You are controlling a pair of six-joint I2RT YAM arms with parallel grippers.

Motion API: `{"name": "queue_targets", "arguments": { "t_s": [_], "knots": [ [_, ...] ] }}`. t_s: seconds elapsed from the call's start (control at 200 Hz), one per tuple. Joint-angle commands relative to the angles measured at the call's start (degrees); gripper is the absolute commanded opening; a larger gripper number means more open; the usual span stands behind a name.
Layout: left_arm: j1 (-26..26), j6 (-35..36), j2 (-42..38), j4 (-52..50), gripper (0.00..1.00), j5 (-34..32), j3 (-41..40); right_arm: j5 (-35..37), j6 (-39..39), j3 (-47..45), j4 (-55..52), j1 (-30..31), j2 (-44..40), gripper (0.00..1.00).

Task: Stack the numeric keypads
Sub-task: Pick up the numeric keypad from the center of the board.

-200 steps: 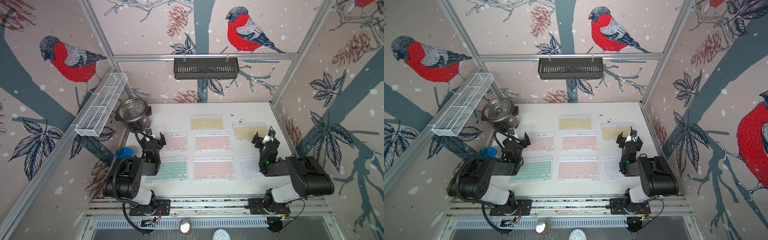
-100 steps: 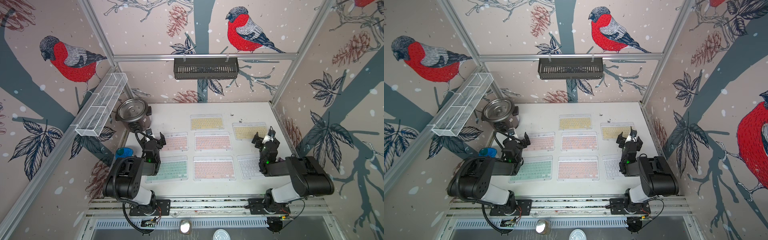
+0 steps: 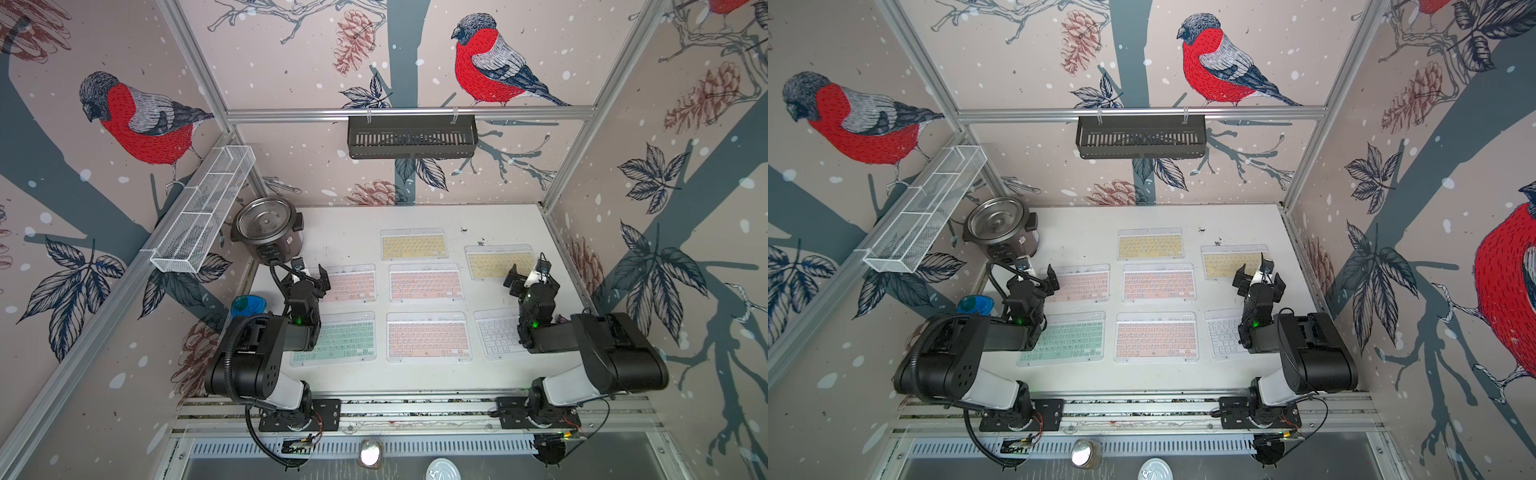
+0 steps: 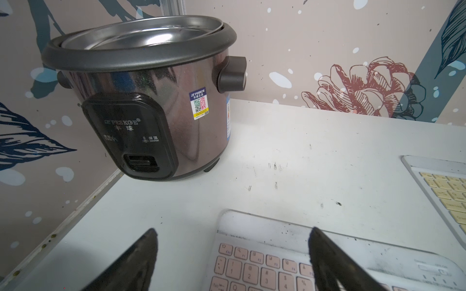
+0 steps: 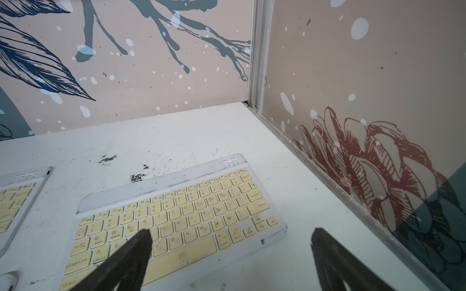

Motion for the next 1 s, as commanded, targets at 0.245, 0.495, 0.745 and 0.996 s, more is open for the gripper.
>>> {"name": "queue_targets", "arguments": {
  "t_s": [0.245,0.495,0.745,0.996],
  "knots": [
    [-8.79,-15.51,-18.38,-37.52,0.71,-0.52,15.03,8.60,7.62,13.46,-37.00,10.55,-20.86,1.00],
    [-15.64,-26.27,-20.95,-54.06,0.70,11.03,19.46,5.01,12.51,18.20,-58.84,20.03,-27.30,1.00],
    [-23.70,-32.68,-25.84,-60.99,0.70,18.35,17.33,1.45,19.00,18.34,-71.30,31.41,-28.59,1.00],
    [-32.16,-32.35,-28.08,-68.00,0.71,19.08,15.87,-4.97,26.85,20.98,-81.83,38.85,-24.03,1.00]
  ]
}}
